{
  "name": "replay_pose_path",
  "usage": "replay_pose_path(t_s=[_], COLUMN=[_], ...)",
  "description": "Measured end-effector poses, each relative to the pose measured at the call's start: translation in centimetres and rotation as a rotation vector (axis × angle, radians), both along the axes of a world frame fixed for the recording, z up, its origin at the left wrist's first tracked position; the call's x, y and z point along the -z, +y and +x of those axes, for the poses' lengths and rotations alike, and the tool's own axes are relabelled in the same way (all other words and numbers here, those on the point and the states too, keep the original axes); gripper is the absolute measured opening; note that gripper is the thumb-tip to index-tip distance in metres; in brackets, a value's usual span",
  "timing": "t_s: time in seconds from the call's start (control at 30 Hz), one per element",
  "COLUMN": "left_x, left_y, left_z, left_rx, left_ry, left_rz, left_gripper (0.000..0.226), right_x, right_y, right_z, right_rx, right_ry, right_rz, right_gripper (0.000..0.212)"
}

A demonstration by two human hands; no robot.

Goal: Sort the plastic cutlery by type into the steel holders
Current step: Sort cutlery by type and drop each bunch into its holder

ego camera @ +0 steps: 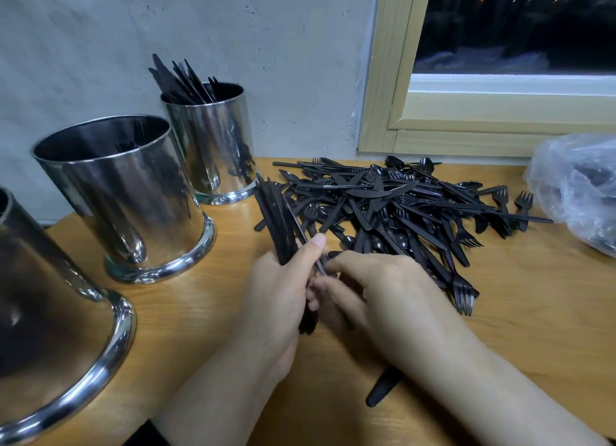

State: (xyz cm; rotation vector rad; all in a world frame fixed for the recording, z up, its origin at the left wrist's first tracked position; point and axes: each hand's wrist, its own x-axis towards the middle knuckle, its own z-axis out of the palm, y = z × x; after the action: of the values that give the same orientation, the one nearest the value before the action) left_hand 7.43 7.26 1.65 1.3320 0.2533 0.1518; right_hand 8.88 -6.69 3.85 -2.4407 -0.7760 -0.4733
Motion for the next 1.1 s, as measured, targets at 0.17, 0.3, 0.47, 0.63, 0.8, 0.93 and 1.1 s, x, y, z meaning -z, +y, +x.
replay_pose_path(t_s=[0.17,0.3,0.47,0.63,0.8,0.93,1.1], left_x=[-0.9,-0.9,-0.2,0.1,0.0,-0.2,-0.5], left_y=[0.6,0.5,-0.2,-0.5,-2.1,-4.0,-5.4], left_z=[-0.3,-0.7,-0.9,-1.3,-1.8,-2.0,-2.0], left_rx=[-0.055,-0.086,0.004,0.061,0.062,0.082,0.120], left_ry=[-0.002,-0.140,-0.128,-0.104,-0.030,-0.007,-0.010], left_rz=[0.013,0.279,0.486,0.524,0.460,0.448,0.528], left_gripper=[0.024,0.035,0.023,0.010,0.024,0.042,0.046], right_x=[-1.4,-1.2,-0.3,-0.4,-0.5,-0.5,0.0], right_y=[-4.5,-8.1,-10.8,-13.0,-13.9,-12.7,-12.1], right_z=[2.1,3.0,2.6,2.1,1.5,1.0,1.0], right_rx=[0.137,0.232,0.192,0.193,0.201,0.204,0.214], right_ry=[0.123,0.137,0.216,0.298,0.435,0.464,0.468], right_rz=[0.196,0.232,0.181,0.071,-0.058,-0.134,-0.242], right_gripper=[0.038,0.038,0.032,0.031,0.039,0.039,0.033])
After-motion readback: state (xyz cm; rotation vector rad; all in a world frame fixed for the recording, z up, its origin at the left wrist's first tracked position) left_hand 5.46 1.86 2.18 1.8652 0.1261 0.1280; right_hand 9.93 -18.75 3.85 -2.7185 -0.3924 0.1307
